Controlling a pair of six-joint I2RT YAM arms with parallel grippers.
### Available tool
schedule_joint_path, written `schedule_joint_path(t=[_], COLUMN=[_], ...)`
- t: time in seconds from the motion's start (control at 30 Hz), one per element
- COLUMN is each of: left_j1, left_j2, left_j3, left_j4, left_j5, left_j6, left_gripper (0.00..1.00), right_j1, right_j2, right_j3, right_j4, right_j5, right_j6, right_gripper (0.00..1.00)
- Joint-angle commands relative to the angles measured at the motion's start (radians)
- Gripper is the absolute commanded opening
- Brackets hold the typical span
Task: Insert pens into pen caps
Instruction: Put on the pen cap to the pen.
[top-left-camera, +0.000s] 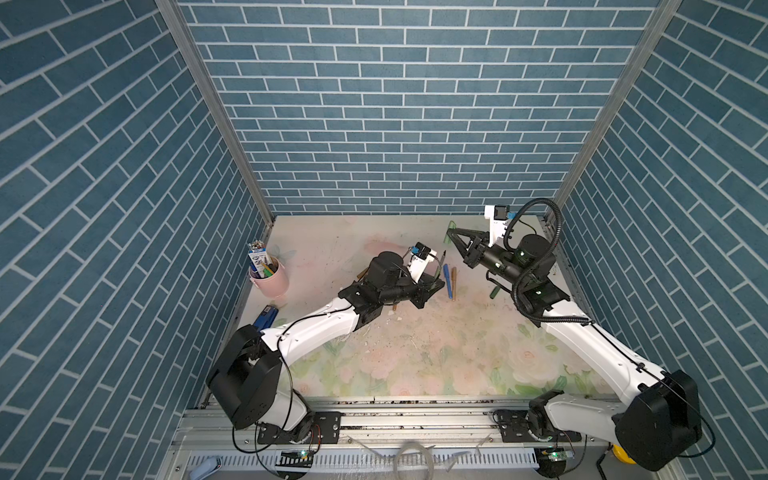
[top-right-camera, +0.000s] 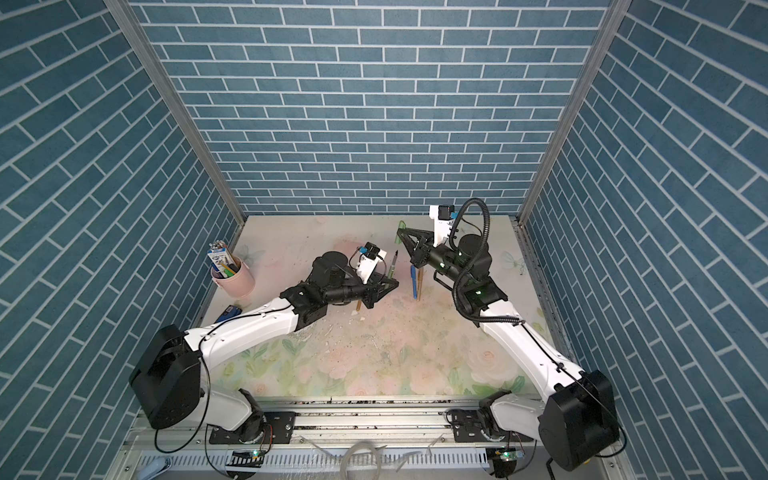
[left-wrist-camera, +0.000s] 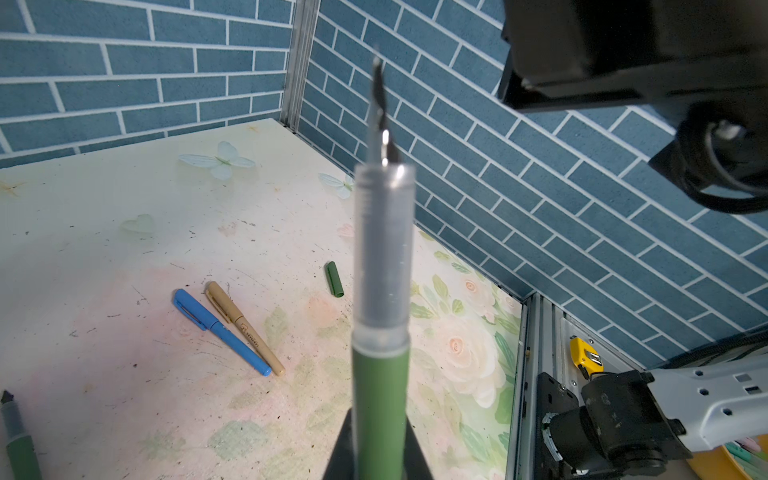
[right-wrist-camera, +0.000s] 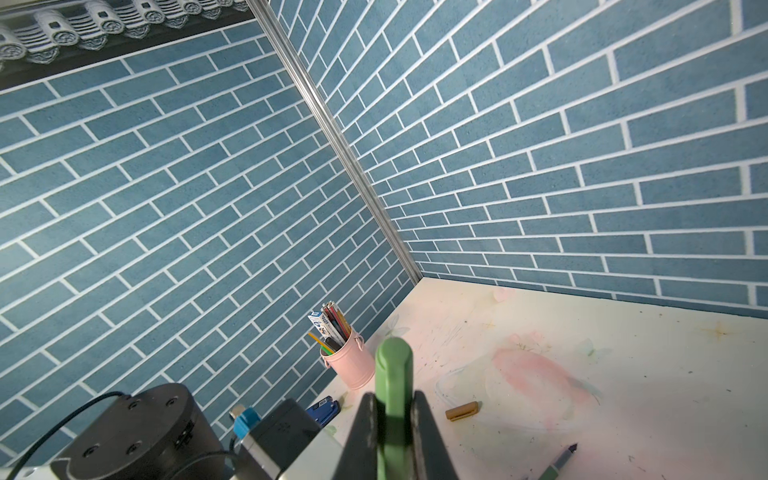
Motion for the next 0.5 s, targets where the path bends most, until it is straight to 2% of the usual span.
schedule_joint_path(t=[0.0,0.2,0.47], left_j1=[-0.004,-0.003,-0.003], left_j2=[-0.03,-0.034,-0.036], left_j3=[-0.001,-0.006,-0.008], left_j4=[0.012,0.022,0.026], left_j5=[0.005,0.003,-0.002], left_j6=[0.0,-0.005,-0.01], left_gripper=[0.0,0.0,0.0], right_j1=[0.007,0.007,0.007], right_j2=[-0.007,-0.033,-0.017], right_j3=[-0.025,-0.052,-0.046], right_j4=[0.019,0.0,-0.012], right_j5=[-0.024,-0.012,-0.055], right_j6=[0.041,0.039,0.058], right_gripper=[0.08,0.08,0.07])
